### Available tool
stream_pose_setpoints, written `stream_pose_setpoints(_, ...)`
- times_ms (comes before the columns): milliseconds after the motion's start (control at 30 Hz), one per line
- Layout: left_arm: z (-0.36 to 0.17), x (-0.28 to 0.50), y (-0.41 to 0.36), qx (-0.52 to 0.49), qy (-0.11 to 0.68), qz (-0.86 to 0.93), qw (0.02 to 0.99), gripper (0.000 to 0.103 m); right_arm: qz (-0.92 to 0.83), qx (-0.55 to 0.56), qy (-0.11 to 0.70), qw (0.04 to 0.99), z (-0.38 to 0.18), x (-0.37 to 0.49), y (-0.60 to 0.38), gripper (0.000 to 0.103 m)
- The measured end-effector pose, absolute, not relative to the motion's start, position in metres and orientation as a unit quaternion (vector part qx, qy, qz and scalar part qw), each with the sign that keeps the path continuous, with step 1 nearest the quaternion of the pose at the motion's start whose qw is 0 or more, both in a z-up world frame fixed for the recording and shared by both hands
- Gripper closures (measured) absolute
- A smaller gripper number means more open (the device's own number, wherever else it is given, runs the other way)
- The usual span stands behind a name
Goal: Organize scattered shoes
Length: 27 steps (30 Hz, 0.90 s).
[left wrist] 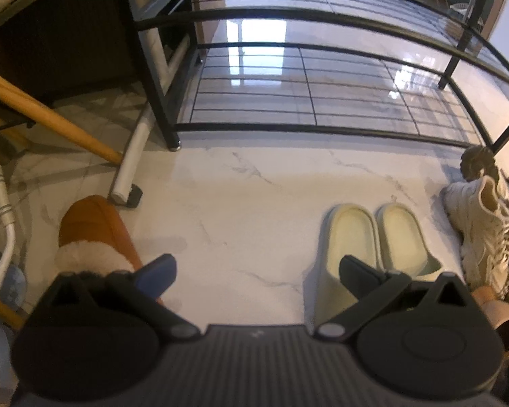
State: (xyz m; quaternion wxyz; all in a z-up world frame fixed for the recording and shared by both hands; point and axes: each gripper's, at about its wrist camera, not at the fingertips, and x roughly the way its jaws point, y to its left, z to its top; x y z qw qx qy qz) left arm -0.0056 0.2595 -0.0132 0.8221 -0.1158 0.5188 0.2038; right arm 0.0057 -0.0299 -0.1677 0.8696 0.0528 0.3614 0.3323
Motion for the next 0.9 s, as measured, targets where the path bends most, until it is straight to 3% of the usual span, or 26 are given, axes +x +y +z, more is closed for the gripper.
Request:
stream_pose_setpoints(400,-0.018,-0.005,0.236,-0.112,0.526,0.211,0.816,0.001,0.338,0.057,0.335,0.877,-0.202,-0.010,-0.036,0.000)
stream_pose_setpoints(900,-0.016,-0.001,0.239,-0.112,0.521,0.231,0.814,0.001,0.325,-0.025,0.285,0.901,-0.223,-0.011,-0.004,0.000)
